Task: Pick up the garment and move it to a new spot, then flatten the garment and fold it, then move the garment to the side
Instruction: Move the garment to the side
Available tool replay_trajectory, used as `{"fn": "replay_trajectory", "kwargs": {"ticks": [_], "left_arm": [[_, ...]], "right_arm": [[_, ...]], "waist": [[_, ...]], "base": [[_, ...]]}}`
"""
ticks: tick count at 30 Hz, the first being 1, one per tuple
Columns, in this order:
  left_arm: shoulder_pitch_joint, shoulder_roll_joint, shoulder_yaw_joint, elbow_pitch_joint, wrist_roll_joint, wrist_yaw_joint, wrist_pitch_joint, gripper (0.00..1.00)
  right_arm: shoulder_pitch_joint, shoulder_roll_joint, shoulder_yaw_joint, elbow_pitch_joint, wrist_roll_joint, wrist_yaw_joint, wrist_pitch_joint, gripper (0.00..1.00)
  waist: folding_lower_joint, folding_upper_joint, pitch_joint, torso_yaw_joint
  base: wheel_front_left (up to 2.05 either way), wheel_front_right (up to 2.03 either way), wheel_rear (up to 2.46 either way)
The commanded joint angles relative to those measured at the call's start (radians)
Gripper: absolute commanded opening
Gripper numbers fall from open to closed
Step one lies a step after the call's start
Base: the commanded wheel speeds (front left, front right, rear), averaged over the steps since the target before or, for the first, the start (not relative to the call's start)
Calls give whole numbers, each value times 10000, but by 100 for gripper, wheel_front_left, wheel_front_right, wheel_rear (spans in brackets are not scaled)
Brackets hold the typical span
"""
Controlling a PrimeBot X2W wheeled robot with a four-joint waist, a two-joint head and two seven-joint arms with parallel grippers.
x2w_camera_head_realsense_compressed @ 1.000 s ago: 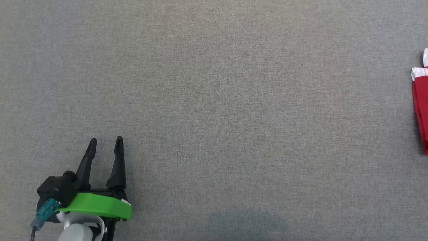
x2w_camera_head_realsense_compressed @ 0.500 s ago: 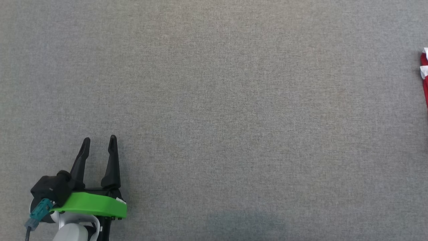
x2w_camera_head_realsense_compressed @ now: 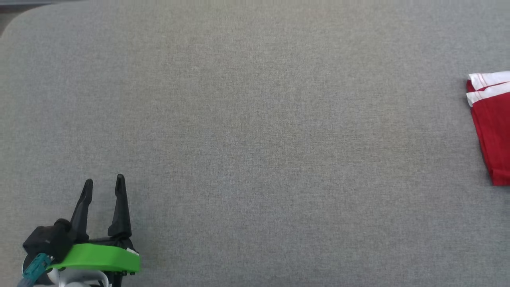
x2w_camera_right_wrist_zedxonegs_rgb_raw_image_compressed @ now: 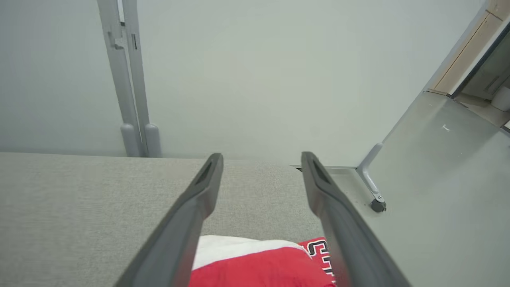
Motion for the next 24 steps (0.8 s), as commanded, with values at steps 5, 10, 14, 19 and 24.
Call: {"fn": "replay_trajectory", "kwargs": {"ticks": [5,10,14,19,24], "left_arm": [[504,141,211,-66,-145,102,-25,100],[773,193,289,-103,-88,-167,-26,100],[1048,191,375,79,85,-409,-27,100],[1272,243,331,467,394,-753,-25,100],[1489,41,472,818,552,-897,-27,100]], "right_arm": [[1349,996,397,-1185,282,-4,-901,100],[3214,1986,796,-1851,45,-9,-1784,100],[4531,2724,853,-1568,-866,-8,-3033,100],[5409,3868,260,-566,-2341,-11,-4524,100],[5996,4337,162,160,-3728,-9,-4982,100]], "waist": [[-1,0,-975,-355],[-1,0,-1440,-326],[-1,0,-1811,-220],[-1,0,-2436,-75],[-1,0,-3040,-42]], "base": [[0,0,0],[0,0,0],[0,0,0],[0,0,0],[0,0,0]]}}
